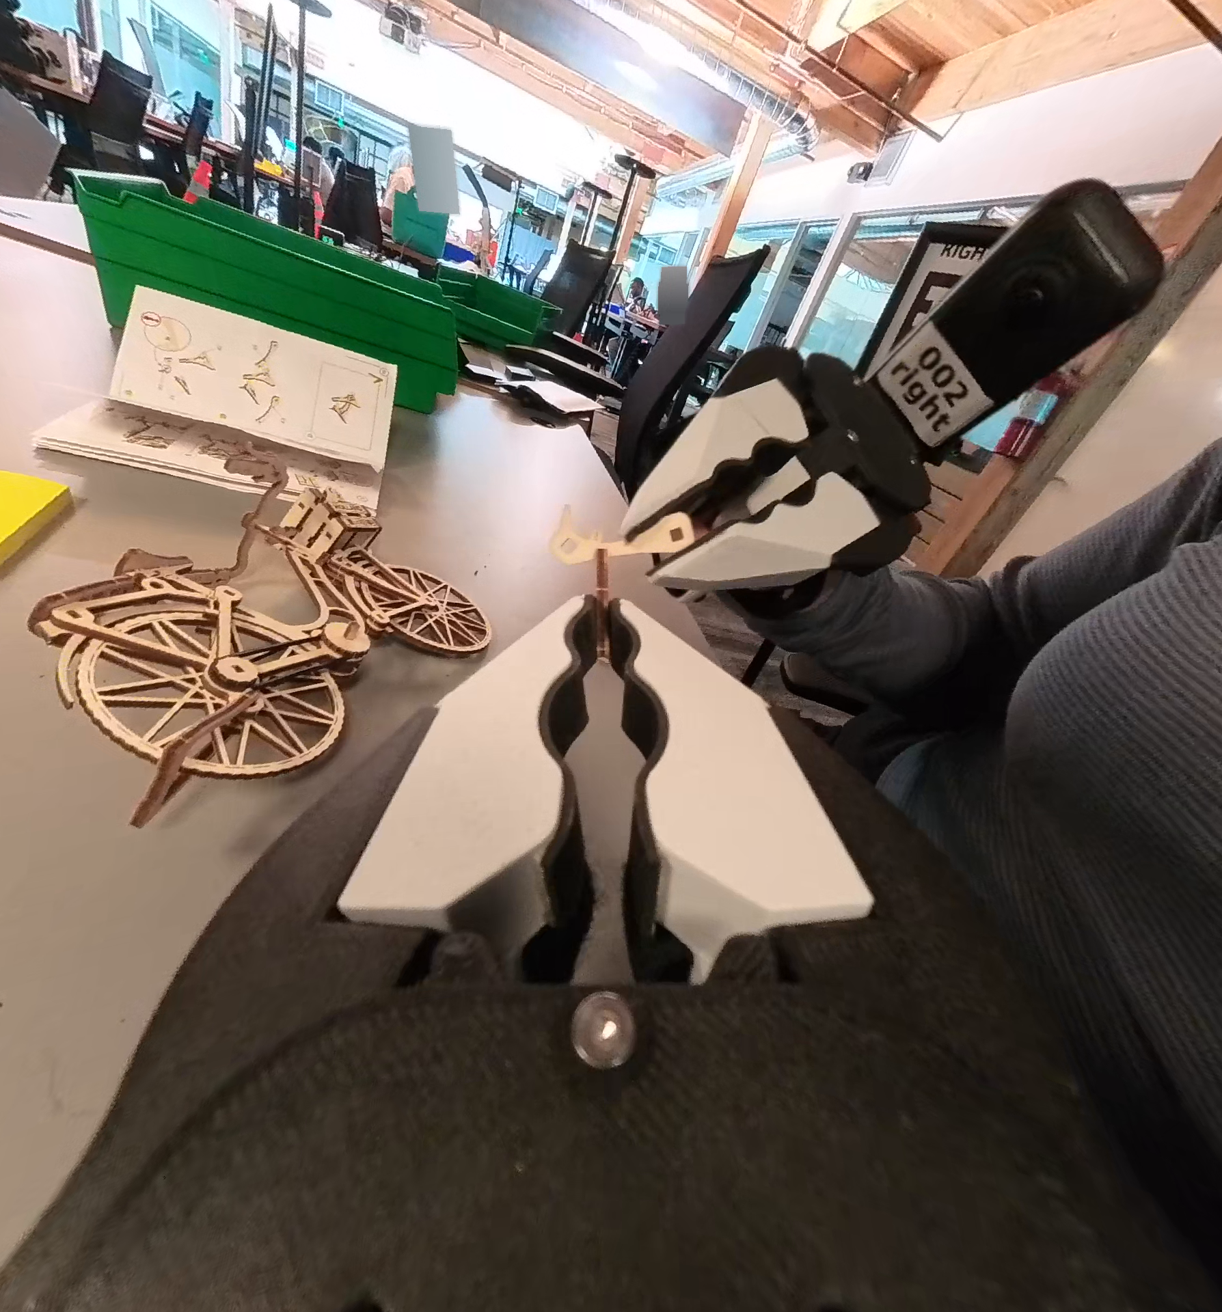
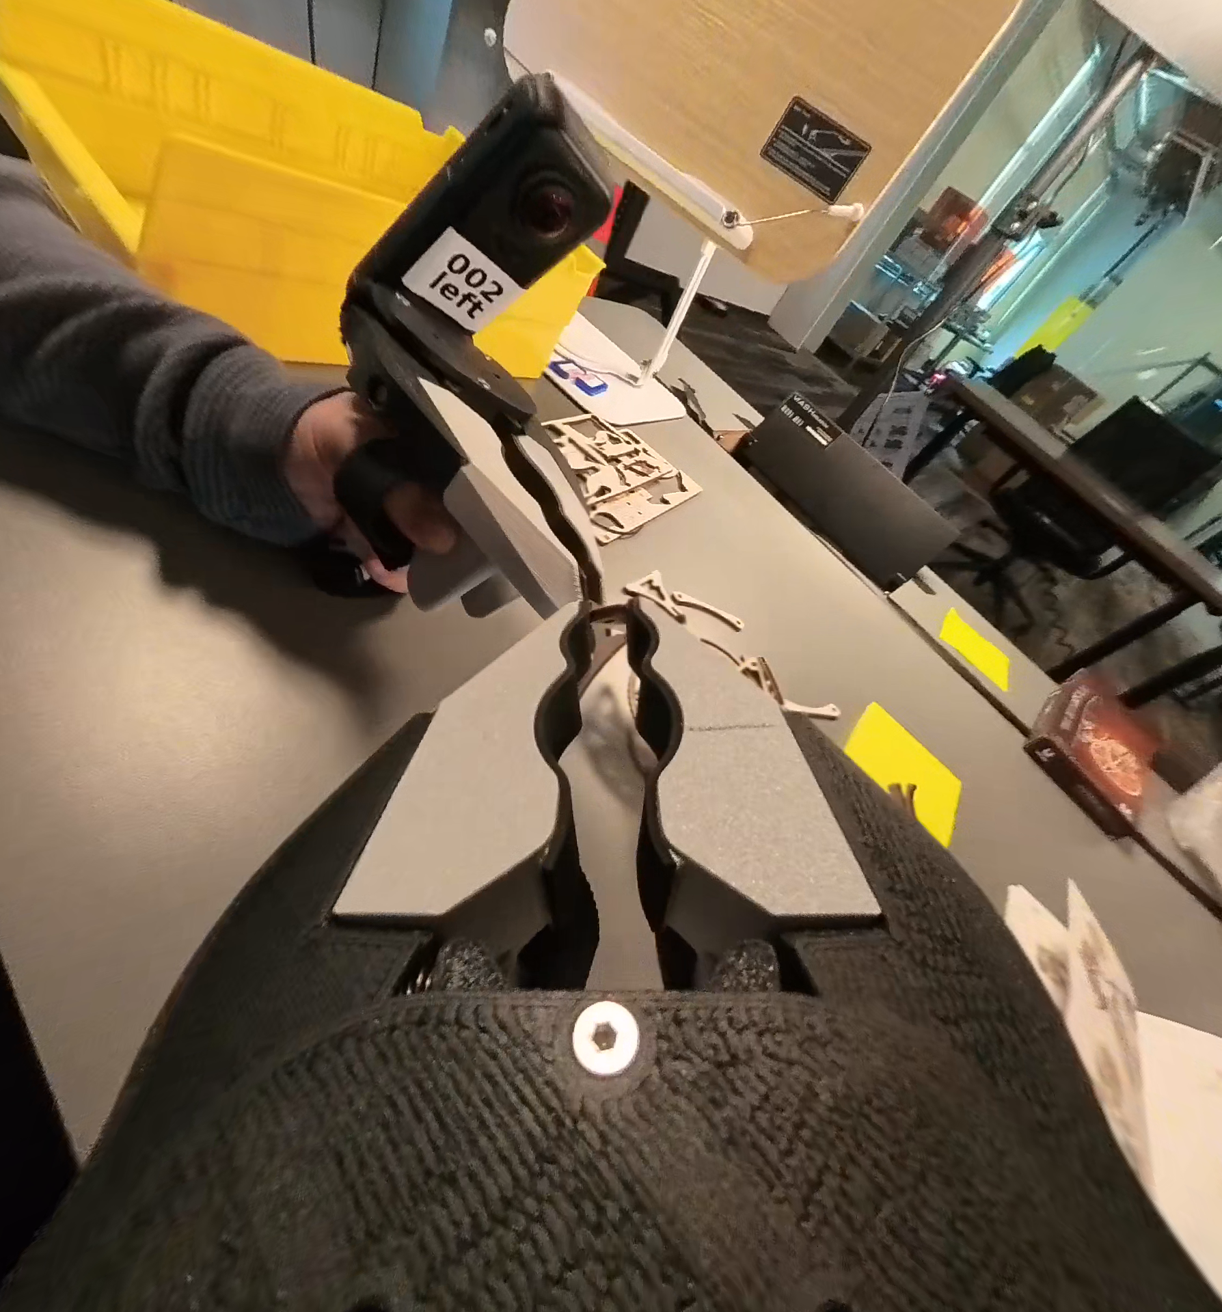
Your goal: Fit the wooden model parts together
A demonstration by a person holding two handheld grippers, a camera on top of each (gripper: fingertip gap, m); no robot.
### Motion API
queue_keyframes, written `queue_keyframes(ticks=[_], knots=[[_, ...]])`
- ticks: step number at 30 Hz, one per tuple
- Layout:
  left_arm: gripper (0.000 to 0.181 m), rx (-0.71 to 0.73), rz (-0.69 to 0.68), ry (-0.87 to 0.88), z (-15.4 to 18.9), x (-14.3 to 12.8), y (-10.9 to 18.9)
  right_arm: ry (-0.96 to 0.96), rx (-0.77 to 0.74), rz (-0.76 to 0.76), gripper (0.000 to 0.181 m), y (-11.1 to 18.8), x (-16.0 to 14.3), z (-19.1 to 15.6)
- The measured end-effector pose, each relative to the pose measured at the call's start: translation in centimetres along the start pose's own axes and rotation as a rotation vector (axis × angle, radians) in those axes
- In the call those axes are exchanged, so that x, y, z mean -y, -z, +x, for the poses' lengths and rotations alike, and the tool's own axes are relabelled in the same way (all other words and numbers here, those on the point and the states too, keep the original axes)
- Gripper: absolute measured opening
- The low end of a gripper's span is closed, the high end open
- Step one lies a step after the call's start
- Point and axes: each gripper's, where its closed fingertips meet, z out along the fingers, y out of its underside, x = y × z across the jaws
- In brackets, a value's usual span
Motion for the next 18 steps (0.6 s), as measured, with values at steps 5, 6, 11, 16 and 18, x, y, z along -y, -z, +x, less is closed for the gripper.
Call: queue_keyframes(ticks=[5, 6, 11, 16, 18], knots=[[0.000, 0.035, 0.016, 0.035, -0.3, 0.0, -0.2, -0.085, -0.002, 0.013, 0.007, -0.1, -0.2, 0.3], [0.000, 0.039, 0.018, 0.044, -0.4, 0.0, -0.1, -0.086, -0.012, 0.006, 0.007, -0.1, -0.3, 0.3], [0.000, 0.060, 0.001, 0.022, -0.4, -0.2, -0.3, -0.164, -0.001, 0.034, 0.007, 0.0, -0.5, 0.2], [0.000, -0.002, -0.031, 0.128, -0.3, -0.8, -0.6, -0.140, -0.030, 0.029, 0.007, -0.1, -1.0, 0.3], [0.000, 0.014, -0.035, 0.103, -0.3, -0.8, -0.6, -0.174, -0.022, 0.036, 0.007, 0.0, -1.1, 0.1]])
